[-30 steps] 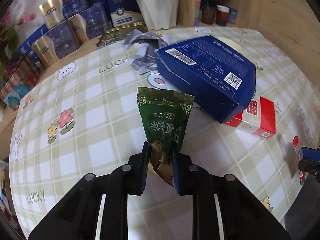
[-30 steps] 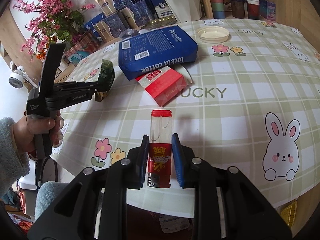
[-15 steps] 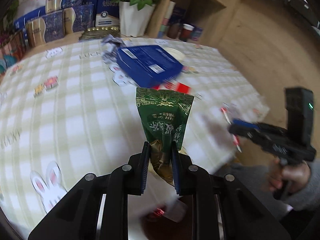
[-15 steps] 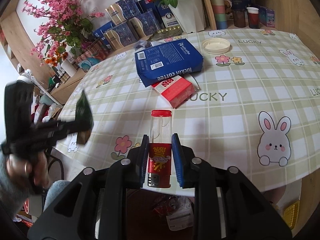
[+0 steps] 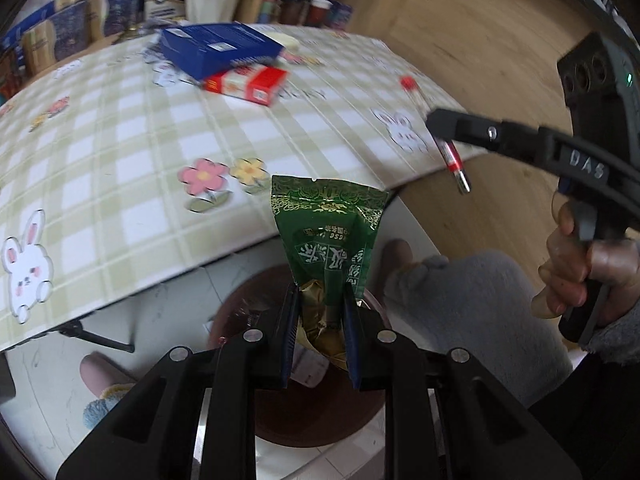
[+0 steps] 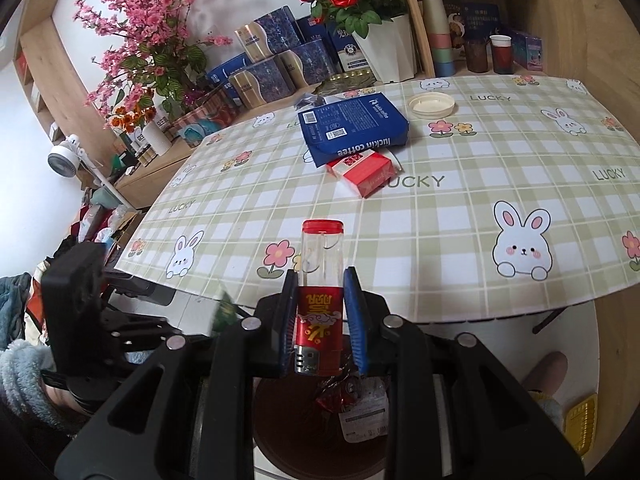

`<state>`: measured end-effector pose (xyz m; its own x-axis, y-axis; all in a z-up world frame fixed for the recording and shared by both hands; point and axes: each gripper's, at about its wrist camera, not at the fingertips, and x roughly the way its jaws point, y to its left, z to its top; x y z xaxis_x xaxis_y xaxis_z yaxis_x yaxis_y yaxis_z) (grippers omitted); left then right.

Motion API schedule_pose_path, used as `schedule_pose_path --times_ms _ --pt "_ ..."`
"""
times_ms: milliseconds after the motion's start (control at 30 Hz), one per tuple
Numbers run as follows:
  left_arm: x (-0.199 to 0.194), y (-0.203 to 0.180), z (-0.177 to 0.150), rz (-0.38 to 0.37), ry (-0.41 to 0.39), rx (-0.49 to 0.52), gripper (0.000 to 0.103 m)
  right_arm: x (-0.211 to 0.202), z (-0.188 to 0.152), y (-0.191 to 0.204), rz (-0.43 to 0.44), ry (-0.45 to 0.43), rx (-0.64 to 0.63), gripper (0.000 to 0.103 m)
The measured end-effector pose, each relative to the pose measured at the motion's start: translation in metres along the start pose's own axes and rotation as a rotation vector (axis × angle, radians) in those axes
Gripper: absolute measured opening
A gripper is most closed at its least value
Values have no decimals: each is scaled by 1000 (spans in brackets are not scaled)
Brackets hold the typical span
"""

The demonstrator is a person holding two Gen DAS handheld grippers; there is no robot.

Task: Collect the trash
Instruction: 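Carry the green packet over the pot and open the left tool, then hold the lighter over the pot and open the right tool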

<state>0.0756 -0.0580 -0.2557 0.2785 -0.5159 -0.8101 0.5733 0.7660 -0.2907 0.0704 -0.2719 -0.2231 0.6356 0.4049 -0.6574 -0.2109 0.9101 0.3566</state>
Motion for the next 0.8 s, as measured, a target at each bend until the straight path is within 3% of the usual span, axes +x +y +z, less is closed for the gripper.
schedule_pose_path --times_ms 133,267,400,567,733,800 --pt "13 -13 2 -43 24 40 29 -1 -4 1 -2 4 -16 26" --pt "12 -19 8 -61 6 27 58 -1 -6 -4 0 11 0 26" --pt "-14 -2 13 -7 -100 -73 75 5 -10 -9 4 30 20 26" --pt "-48 25 7 146 -215 -213 91 14 -17 -9 14 64 35 26" --pt "-87 47 0 380 -352 -317 96 28 -31 -7 7 128 53 26" --pt "-100 56 -2 418 -388 -352 97 36 -39 -7 2 169 66 26"
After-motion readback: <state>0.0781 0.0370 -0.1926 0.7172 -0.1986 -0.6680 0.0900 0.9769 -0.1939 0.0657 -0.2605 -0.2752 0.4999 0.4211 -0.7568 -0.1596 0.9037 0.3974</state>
